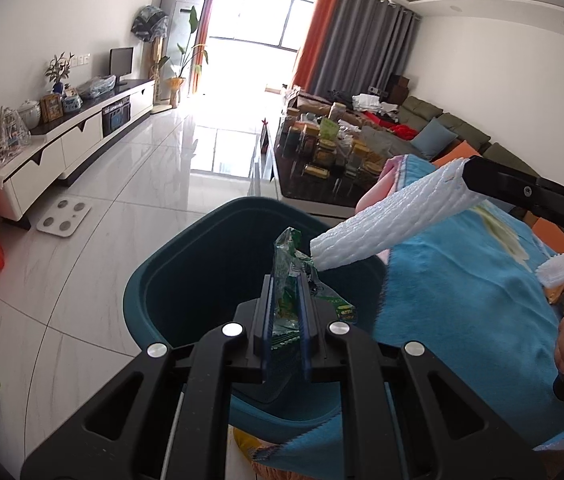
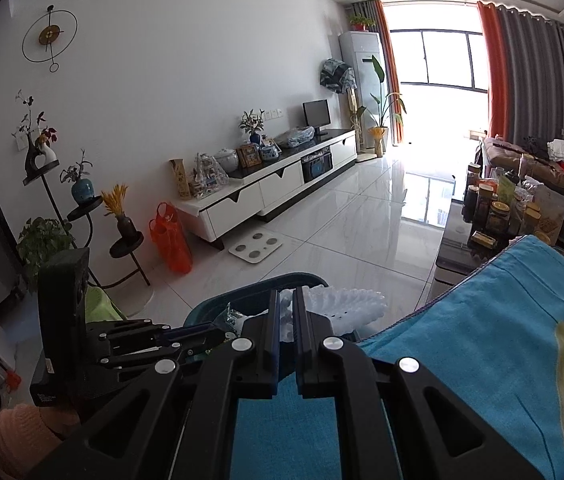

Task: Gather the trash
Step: 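Open the left tool over the teal bin while the right tool releases the foam sleeve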

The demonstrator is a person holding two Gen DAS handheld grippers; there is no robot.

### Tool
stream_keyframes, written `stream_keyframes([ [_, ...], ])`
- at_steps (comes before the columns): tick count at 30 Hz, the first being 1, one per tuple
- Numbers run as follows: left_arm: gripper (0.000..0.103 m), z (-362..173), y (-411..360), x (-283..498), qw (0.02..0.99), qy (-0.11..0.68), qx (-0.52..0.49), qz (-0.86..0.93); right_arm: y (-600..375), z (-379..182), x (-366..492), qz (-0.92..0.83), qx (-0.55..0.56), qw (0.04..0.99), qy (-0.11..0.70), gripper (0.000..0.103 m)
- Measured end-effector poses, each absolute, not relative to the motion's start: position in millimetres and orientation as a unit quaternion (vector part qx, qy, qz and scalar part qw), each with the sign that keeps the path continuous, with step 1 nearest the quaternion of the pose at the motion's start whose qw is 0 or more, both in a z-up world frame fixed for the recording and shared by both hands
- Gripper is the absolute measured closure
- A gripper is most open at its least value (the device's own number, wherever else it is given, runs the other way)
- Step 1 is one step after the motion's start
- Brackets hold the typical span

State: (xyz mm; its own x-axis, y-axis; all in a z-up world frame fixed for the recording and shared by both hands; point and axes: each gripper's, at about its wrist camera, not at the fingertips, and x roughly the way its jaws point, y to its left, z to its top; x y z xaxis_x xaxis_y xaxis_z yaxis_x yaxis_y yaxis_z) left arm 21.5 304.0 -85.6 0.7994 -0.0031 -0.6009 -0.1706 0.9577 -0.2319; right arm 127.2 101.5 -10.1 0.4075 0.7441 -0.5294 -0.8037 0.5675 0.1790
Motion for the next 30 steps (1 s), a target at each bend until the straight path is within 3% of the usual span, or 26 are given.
stream_keyframes([
  [11, 0.091, -104, 314, 36, 0.925, 0.34, -0.158, 0.067, 144, -37, 143, 0.458, -0.079, 0.814, 0.347, 0.094],
  [18, 0.079, -108, 314, 42, 0.922, 0.342, -0.162, 0.08, 146, -43, 146, 0.455, -0.08, 0.806, 0.371, 0.086],
  [23, 0.077, -103, 315, 36, 0.925, 0.332, -0.163, 0.088, 137, -43, 148, 0.454, -0.073, 0.804, 0.377, 0.077],
  [30, 0.075, -93, 308, 25, 0.931, 0.319, -0.155, 0.086, 121, -37, 145, 0.459, -0.059, 0.806, 0.369, 0.077],
])
